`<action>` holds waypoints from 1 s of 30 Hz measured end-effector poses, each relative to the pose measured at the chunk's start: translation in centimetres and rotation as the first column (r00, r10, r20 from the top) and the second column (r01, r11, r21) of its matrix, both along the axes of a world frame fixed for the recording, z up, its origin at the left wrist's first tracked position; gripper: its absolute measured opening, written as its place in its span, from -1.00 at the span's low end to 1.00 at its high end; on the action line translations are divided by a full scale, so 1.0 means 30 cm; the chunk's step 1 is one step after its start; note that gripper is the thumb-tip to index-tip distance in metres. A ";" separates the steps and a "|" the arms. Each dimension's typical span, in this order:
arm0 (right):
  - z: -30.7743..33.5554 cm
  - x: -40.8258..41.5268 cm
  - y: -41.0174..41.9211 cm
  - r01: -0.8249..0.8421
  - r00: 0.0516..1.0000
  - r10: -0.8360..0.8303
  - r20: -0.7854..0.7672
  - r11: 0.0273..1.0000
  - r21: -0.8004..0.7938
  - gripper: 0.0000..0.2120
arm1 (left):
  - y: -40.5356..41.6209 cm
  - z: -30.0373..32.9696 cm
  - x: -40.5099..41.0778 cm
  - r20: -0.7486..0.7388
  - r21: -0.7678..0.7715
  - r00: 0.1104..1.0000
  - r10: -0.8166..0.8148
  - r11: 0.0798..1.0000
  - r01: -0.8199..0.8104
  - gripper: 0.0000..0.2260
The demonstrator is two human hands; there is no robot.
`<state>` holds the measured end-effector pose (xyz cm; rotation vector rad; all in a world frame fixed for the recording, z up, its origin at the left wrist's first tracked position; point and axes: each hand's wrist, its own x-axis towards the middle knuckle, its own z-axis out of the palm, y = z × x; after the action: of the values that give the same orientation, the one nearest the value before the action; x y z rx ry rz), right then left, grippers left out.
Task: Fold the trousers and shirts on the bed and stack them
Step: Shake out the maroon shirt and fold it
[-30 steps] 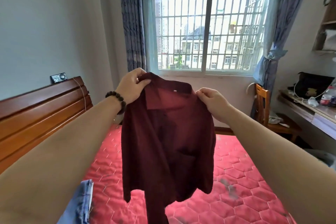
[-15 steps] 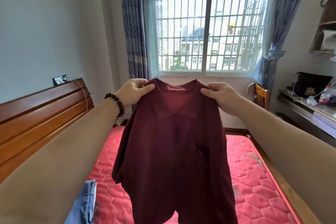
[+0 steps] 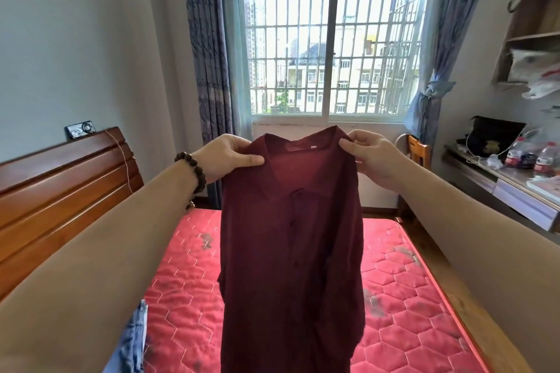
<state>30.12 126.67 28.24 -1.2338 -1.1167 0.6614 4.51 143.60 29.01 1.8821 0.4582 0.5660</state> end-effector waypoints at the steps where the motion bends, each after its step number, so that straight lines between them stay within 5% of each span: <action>1: -0.007 -0.009 0.004 0.063 0.997 -0.063 0.034 0.998 -0.003 -0.83 | -0.007 0.000 0.006 0.002 0.004 1.000 0.021 1.000 -0.021 -0.77; 6: -0.035 -0.072 0.052 0.504 0.772 -0.483 0.413 0.861 0.066 -0.81 | -0.051 -0.043 0.096 0.092 0.240 0.922 0.376 0.890 -0.387 -0.80; 9: -0.038 -0.147 0.077 0.486 0.771 -0.473 0.427 0.870 0.085 -0.80 | -0.103 -0.068 0.160 0.163 0.365 0.849 0.503 0.768 -0.526 -0.79; 18: -0.012 -0.266 0.107 0.220 0.970 -0.215 0.114 0.975 -0.036 -0.84 | -0.192 -0.055 0.219 0.217 0.043 0.933 0.286 0.952 -0.302 -0.88; 22: 0.012 -0.249 0.094 0.107 0.994 -0.103 0.047 0.990 -0.090 -0.75 | -0.183 -0.073 0.200 0.149 0.164 0.976 0.158 0.970 -0.182 -0.74; 25: 0.028 -0.209 0.082 0.138 0.952 -0.108 0.286 0.987 -0.087 -0.82 | -0.169 -0.075 0.194 0.134 0.229 0.980 0.146 0.958 -0.174 -0.79; 27: 0.048 -0.165 0.064 0.234 0.793 -0.187 0.579 0.972 -0.007 -0.86 | -0.166 -0.068 0.188 0.131 0.203 0.985 0.111 0.970 -0.136 -0.81; 30: 0.091 -0.117 0.042 0.184 0.581 -0.111 0.806 0.983 0.002 -0.50 | -0.168 -0.061 0.188 0.087 0.261 0.996 0.034 0.964 -0.055 -0.83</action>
<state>26.62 127.94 30.98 -1.7536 -1.7122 -0.0469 10.16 138.57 27.16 2.0954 0.3867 0.7623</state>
